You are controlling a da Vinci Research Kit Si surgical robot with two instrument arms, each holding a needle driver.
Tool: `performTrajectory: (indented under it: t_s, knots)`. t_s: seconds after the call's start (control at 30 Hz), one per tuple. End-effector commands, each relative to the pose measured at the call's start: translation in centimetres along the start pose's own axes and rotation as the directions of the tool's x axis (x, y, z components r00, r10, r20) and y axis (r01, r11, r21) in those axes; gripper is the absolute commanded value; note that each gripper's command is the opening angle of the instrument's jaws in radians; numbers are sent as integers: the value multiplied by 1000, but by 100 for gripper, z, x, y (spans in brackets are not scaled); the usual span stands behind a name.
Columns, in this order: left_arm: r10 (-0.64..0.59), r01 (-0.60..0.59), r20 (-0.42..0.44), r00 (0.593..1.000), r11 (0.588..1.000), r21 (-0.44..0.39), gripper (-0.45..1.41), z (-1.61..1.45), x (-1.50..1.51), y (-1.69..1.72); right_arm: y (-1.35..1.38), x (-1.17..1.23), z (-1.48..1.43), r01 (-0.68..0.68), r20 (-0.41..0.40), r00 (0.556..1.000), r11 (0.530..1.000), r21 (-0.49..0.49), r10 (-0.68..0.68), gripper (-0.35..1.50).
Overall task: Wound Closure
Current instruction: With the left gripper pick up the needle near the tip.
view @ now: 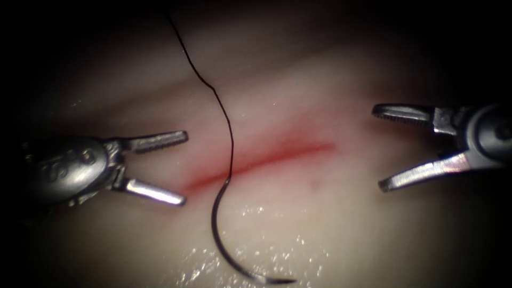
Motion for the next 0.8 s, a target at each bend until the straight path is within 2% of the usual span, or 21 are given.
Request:
performTrajectory:
  t_s: [0.03,0.13,0.3,0.47,0.63,0.8]
  knots:
    - [0,0,1,1000,1000,1,31,7,-4,0,0,0,9,1,-3,1000,1000,1,-1,113]
    - [-19,16,38,999,997,75,39,7,-3,8,1,1,9,-1,0,1000,1000,-2,1,113]
    - [-33,25,64,997,992,121,44,5,2,16,5,-1,10,-1,1,1000,1000,-5,1,113]
    - [-49,18,156,986,981,194,56,4,3,24,4,-1,7,-1,5,1000,1000,-10,1,113]
    - [-59,16,282,958,988,154,52,12,5,40,3,0,6,-2,5,1000,1000,-8,2,113]
    - [21,-83,396,918,987,140,52,24,12,59,4,-2,3,0,7,1000,1000,-10,0,113]
